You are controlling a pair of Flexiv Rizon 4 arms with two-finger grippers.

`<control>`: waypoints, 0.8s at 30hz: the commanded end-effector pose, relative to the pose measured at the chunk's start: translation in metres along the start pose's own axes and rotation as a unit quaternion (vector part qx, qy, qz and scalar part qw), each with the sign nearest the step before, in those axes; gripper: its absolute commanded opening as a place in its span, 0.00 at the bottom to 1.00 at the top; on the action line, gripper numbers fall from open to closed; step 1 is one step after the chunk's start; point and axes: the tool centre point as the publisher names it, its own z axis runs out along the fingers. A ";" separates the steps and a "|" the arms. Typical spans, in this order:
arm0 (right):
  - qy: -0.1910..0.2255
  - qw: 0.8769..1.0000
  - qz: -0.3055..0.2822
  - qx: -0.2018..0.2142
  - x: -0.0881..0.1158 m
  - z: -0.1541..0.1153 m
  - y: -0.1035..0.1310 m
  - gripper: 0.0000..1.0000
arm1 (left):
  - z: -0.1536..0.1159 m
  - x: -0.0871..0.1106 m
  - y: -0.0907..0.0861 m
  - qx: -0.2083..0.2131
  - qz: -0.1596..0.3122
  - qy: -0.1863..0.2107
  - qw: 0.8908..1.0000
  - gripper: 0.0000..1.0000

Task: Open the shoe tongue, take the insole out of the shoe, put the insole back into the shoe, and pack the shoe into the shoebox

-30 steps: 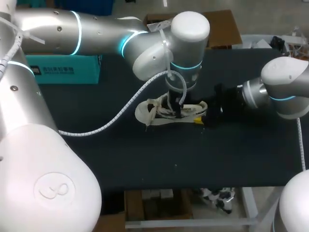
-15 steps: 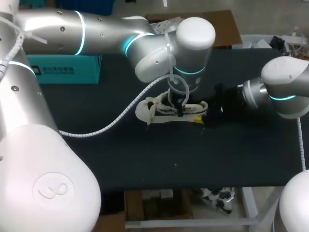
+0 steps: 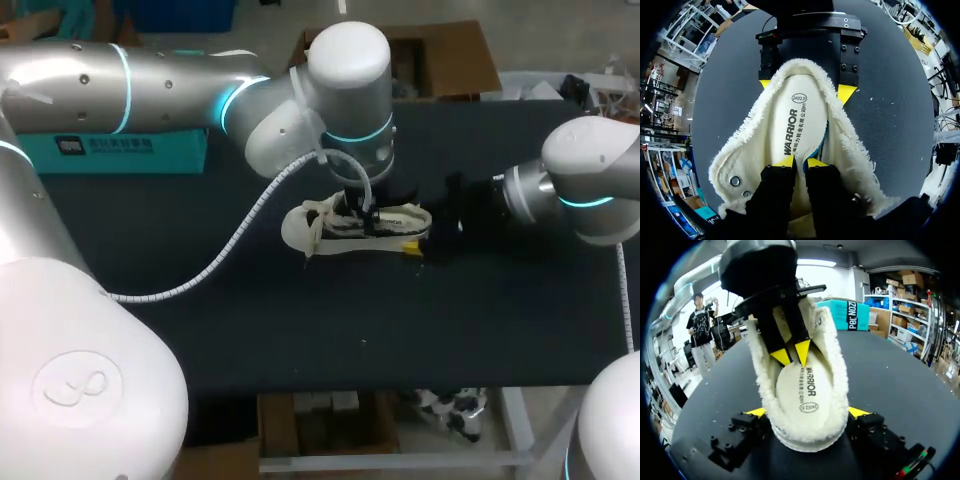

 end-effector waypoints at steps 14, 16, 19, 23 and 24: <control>0.002 1.000 -0.001 -0.003 0.001 0.004 -0.003 0.00 | -0.051 0.009 -0.005 0.070 -0.015 0.047 0.996 0.00; 0.002 1.000 -0.001 -0.003 0.001 0.004 -0.003 0.00 | -0.047 0.006 -0.003 0.074 -0.019 0.061 0.995 0.00; 0.002 1.000 -0.001 -0.003 0.001 0.004 -0.003 0.00 | -0.042 0.000 0.000 0.089 -0.025 0.086 0.992 0.00; 0.002 1.000 -0.001 -0.003 0.001 0.004 -0.003 0.00 | -0.049 -0.010 0.003 0.116 -0.030 0.109 0.987 0.00; 0.002 1.000 -0.001 -0.003 0.001 0.004 -0.003 0.00 | -0.053 -0.012 0.003 0.124 -0.028 0.115 0.985 0.00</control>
